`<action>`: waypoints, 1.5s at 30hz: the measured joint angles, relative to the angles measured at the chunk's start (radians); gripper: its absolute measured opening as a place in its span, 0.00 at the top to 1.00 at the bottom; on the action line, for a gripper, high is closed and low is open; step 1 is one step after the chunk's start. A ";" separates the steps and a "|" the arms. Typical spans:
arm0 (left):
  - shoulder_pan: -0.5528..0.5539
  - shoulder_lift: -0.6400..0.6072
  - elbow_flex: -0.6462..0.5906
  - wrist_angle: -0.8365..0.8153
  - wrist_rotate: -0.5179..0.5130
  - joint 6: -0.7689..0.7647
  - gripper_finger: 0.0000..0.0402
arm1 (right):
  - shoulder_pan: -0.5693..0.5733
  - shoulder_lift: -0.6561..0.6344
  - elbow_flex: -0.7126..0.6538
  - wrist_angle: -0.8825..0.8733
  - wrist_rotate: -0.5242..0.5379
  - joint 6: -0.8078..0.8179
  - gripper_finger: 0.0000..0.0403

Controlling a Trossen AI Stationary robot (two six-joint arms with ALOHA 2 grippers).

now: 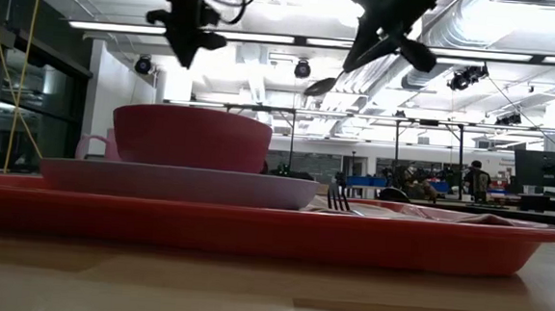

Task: Set up tray
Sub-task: Put the blue spoon on top of the gray napkin to the left of the blue fork

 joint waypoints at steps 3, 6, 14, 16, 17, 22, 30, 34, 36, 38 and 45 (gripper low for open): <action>0.060 -0.002 -0.001 -0.026 0.001 0.017 0.77 | 0.084 0.007 0.000 -0.022 0.096 0.158 1.00; 0.101 -0.002 -0.001 -0.019 0.002 0.055 0.77 | 0.161 0.020 0.000 -0.044 0.165 0.306 1.00; 0.171 -0.002 -0.001 -0.010 0.045 0.115 0.77 | 0.270 0.139 0.000 -0.021 0.126 0.525 1.00; 0.180 -0.002 -0.001 -0.012 0.050 0.117 0.77 | 0.279 0.166 0.000 -0.040 0.078 0.569 1.00; 0.185 -0.002 -0.001 -0.014 0.051 0.120 0.77 | 0.284 0.177 0.000 -0.059 0.054 0.593 1.00; 0.186 -0.002 -0.001 -0.016 0.050 0.120 0.77 | 0.310 0.201 0.000 -0.169 -0.060 0.698 1.00; 0.184 -0.002 -0.001 -0.008 0.050 0.120 0.77 | 0.372 0.201 0.000 -0.187 -0.132 0.784 1.00; 0.184 -0.002 -0.001 -0.008 0.068 0.120 0.77 | 0.392 0.201 0.000 -0.219 -0.132 0.815 1.00; 0.184 -0.002 -0.001 -0.011 0.081 0.120 0.77 | 0.400 0.207 0.000 -0.251 -0.133 0.830 1.00; 0.184 -0.002 -0.001 -0.012 0.093 0.120 0.77 | 0.405 0.210 0.000 -0.292 -0.150 0.842 1.00; 0.184 -0.002 -0.001 -0.018 0.095 0.120 0.77 | 0.406 0.215 0.000 -0.376 -0.180 0.863 1.00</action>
